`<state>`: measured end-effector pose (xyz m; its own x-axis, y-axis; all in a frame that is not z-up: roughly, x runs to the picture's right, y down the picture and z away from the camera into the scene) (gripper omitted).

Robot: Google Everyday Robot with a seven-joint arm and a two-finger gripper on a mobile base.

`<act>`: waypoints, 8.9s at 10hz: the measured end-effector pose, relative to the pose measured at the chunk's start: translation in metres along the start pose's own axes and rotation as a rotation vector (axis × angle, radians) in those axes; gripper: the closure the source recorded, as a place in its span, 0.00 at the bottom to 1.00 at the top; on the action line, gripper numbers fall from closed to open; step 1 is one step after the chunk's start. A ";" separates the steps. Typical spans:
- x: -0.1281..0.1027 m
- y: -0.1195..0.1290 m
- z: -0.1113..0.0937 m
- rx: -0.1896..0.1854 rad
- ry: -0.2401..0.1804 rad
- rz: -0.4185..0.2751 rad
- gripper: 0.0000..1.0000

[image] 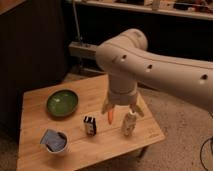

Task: Move the arm in a circular motion

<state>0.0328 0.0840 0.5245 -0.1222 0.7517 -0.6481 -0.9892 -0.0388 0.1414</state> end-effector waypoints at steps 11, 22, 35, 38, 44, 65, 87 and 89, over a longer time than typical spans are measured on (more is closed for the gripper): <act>-0.146 0.144 0.015 0.005 -0.068 -0.174 0.20; -0.191 0.008 0.011 0.064 -0.109 0.043 0.20; -0.036 -0.196 0.010 0.046 -0.109 0.478 0.20; 0.010 -0.211 0.014 0.000 -0.096 0.427 0.20; 0.029 -0.116 0.008 -0.138 -0.052 0.198 0.20; -0.183 0.110 0.027 -0.039 -0.031 -0.047 0.20; -0.026 0.031 -0.003 -0.162 0.062 -0.008 0.20; -0.023 0.077 -0.007 -0.171 0.090 -0.072 0.20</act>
<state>-0.0408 0.0588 0.5451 -0.0498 0.6953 -0.7170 -0.9940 -0.1043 -0.0321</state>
